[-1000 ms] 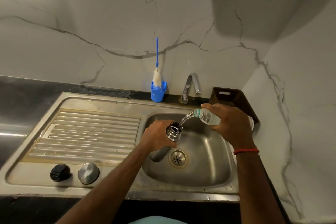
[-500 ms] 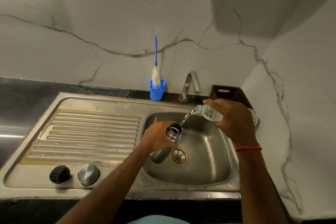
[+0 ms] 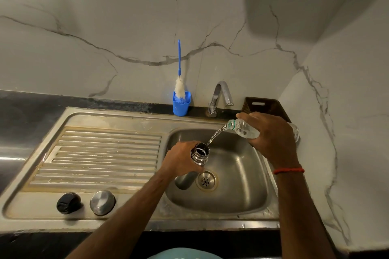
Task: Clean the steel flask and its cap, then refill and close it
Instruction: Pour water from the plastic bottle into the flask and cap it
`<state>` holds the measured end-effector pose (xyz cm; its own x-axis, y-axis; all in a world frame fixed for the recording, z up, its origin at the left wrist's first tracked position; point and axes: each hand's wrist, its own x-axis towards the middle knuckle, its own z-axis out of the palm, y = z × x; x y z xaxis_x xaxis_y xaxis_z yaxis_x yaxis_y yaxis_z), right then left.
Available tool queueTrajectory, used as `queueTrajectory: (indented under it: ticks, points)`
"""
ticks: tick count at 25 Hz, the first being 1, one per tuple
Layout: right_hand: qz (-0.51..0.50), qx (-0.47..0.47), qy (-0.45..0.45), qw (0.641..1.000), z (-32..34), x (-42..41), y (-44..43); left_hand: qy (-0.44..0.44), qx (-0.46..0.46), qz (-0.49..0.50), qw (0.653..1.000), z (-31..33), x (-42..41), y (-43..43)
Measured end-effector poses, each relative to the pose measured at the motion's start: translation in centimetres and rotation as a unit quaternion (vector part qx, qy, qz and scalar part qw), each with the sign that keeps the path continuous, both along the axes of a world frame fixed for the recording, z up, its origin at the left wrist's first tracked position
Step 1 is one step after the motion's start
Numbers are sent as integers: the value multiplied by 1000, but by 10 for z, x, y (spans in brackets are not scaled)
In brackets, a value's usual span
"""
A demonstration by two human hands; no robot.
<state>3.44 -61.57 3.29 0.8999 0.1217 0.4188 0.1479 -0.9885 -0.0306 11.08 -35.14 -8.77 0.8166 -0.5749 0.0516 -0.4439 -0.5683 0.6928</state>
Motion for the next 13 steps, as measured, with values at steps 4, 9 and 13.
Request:
queueTrajectory:
  ticks: [4, 9, 13]
  points:
    - [2, 5, -6, 1000, 3, 1, -1, 11, 4, 8, 1000, -1, 0, -2]
    - [-8, -8, -12, 1000, 6, 4, -4, 26, -1, 30, 999, -1, -1, -4]
    - [-10, -11, -15, 1000, 5, 5, -4, 27, 5, 40, 999, -1, -3, -5]
